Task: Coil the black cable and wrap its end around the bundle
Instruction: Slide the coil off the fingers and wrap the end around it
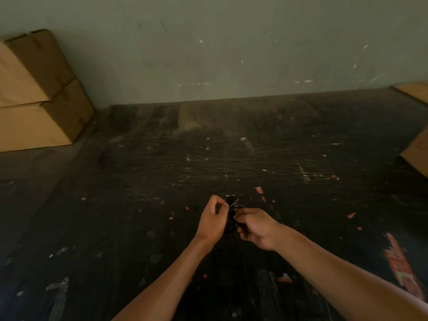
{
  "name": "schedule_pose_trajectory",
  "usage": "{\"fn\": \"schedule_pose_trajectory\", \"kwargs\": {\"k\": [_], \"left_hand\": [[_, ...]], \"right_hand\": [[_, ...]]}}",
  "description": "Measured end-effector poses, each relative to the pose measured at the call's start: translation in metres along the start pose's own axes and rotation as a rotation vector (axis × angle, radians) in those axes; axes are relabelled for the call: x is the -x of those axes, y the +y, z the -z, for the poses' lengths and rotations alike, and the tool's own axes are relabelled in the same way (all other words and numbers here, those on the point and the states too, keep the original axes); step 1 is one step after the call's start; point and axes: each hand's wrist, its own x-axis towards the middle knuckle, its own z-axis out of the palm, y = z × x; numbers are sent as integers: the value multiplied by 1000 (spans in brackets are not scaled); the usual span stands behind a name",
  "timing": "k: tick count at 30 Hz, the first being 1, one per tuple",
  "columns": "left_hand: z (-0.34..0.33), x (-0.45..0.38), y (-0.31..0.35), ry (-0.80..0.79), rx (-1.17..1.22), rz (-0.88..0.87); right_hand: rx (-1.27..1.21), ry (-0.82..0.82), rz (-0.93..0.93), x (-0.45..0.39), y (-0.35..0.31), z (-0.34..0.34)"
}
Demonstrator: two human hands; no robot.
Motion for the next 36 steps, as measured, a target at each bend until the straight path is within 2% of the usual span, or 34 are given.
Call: {"fn": "schedule_pose_trajectory", "kwargs": {"k": [6, 11, 14, 18, 21, 25, 28, 30, 36], "left_hand": [[4, -1, -16, 77, -90, -29], [1, 0, -22, 30, -124, -77], [-2, 2, -19, 19, -115, -131], [1, 2, -16, -6, -117, -164], [3, 6, -16, -52, -122, -183], [3, 9, -15, -106, -168, -168], [1, 13, -11, -155, -151, -175], [1, 15, -8, -179, -125, -185], [1, 15, -4, -204, -134, -138]], "right_hand": [[182, 32, 80, 4, -3, 3], [72, 153, 308, 1, -3, 2], [17, 124, 341, 0, -6, 4], [-40, -1, 290, -1, -8, 12], [129, 17, 351, -2, -4, 15], [748, 234, 723, -4, 3, 16], [1017, 318, 942, -6, 9, 19], [1034, 321, 951, -7, 11, 20], [821, 292, 840, -9, 14, 16]]}}
